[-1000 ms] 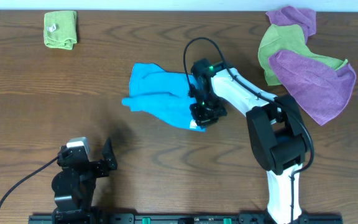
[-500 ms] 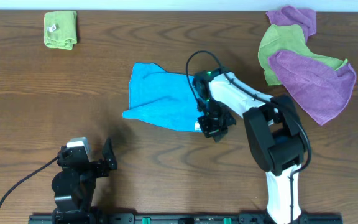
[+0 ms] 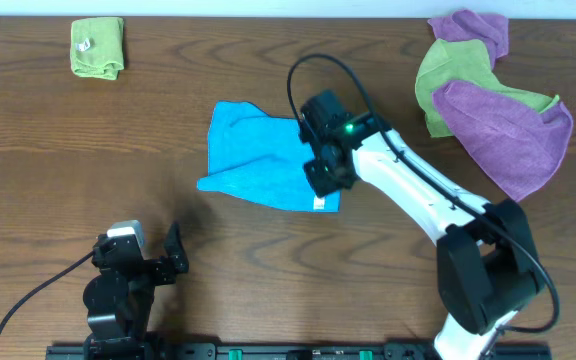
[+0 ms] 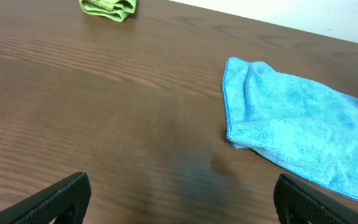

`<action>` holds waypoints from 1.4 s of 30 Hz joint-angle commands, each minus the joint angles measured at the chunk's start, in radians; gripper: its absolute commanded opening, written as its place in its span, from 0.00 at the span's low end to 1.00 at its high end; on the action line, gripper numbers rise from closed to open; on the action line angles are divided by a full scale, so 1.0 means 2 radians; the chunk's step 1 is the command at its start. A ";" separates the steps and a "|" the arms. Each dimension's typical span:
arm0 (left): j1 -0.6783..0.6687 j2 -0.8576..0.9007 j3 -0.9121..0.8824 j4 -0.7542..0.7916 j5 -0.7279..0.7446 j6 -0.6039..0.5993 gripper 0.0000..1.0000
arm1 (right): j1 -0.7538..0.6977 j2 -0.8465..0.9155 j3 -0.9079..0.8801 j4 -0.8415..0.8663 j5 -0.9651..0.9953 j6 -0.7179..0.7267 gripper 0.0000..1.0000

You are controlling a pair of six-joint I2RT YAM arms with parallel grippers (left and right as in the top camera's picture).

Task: Fold the cloth
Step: 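Drag the blue cloth's labeled corner rightward with the right gripper to flatten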

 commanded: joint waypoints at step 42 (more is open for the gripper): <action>-0.002 -0.003 -0.009 -0.002 0.001 0.007 0.95 | -0.008 -0.049 -0.242 0.309 -0.029 -0.036 0.01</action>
